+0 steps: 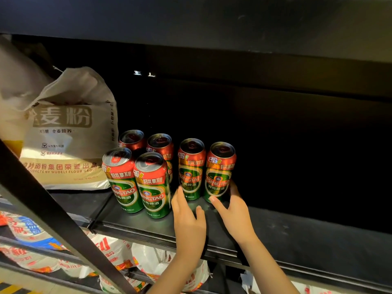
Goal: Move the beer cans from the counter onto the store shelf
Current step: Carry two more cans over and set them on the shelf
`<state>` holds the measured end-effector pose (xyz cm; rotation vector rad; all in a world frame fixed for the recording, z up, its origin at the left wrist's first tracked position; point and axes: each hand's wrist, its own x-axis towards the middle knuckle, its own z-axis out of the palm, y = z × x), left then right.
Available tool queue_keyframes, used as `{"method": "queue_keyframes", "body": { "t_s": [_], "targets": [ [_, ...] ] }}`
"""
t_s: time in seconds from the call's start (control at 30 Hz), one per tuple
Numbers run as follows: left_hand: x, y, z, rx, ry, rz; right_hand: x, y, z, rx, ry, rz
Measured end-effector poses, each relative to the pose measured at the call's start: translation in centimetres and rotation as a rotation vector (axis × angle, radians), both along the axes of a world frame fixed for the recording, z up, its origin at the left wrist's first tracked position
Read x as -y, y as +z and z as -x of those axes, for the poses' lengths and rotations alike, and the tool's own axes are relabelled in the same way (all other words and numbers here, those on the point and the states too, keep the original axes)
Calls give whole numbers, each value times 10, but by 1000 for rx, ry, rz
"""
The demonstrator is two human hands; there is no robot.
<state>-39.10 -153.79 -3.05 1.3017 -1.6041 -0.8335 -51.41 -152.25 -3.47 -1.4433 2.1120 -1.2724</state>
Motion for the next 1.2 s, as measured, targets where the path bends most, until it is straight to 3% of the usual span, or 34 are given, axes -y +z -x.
{"method": "queue_keyframes", "body": {
  "t_s": [0.27, 0.47, 0.63, 0.77, 0.9, 1.2],
  "targets": [
    [1, 3, -6, 41, -78, -27, 0, 11, -4, 29, -12, -47],
    [3, 12, -28, 16, -278, -125, -5, 21, -16, 41, -41, -137],
    [9, 11, -55, 274, -520, -105, -43, 25, -34, -92, -196, -215],
    [12, 13, -65, 544, -687, -1, -115, 27, -53, -208, -316, -337],
    [-10, 23, -57, 701, -855, 91, -212, 25, -95, -130, -562, -378],
    [-197, 40, -25, 540, -1690, 204, -436, 14, -238, 187, -1166, -488]
  ]
}}
